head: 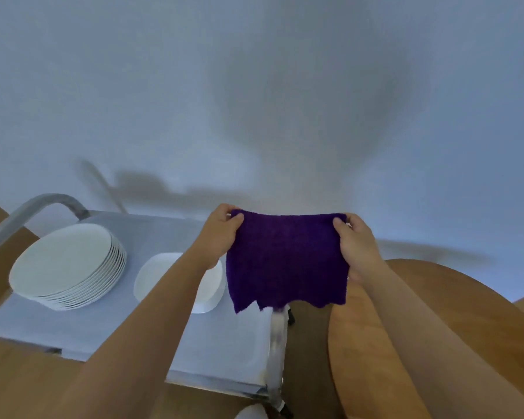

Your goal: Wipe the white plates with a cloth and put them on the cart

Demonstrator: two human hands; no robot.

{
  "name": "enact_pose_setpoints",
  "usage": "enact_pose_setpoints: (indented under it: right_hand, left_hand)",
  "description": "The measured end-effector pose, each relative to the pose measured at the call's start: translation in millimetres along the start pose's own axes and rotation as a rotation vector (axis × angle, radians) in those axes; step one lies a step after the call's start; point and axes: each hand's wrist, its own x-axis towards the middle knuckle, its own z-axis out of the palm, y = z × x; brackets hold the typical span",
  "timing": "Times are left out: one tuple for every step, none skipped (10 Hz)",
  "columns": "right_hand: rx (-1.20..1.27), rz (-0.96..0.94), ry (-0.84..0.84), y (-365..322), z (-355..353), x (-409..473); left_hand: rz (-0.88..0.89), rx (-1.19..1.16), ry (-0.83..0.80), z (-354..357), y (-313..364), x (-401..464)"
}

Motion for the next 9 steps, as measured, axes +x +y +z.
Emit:
enact_pose_setpoints:
  right_hand:
    - [-0.06,0.161,0.065,31.9,10.7,31.0]
    - [-0.101,0.259,0.151,61.8,20.1,56.0]
    - [-0.129,0.299,0.22,86.4,26.3,79.3]
    - [-0.185,0.324,0.232,104.1,34.4,90.7]
    - [-0.162,0.393,0.219,124.3,48.0,87.6]
    - [-0.069,0.456,0.224,138.4,62.8,79.0]
    - [0.09,0.475,0.24,144.8,71.3,74.3]
    - [0.085,0.481,0.251,139.2,73.8,72.2]
    - [0.018,0.405,0.301,134.0,66.4,69.6]
  left_hand:
    - [-0.06,0.102,-0.052,12.6,-30.1,36.0]
    - [-0.115,0.147,-0.096,28.1,-59.0,69.3]
    - [-0.189,0.137,-0.117,47.3,-81.8,96.9]
    - [-0.283,0.044,-0.141,69.7,-101.7,109.4]
    - [-0.37,-0.08,-0.186,95.9,-117.9,105.4]
    - [-0.393,-0.183,-0.141,116.6,-120.7,90.4]
    - [-0.363,-0.185,-0.067,125.2,-123.4,85.2]
    - [-0.344,-0.192,-0.078,121.0,-122.3,85.7]
    - [-0.349,-0.164,-0.063,109.1,-127.0,85.6]
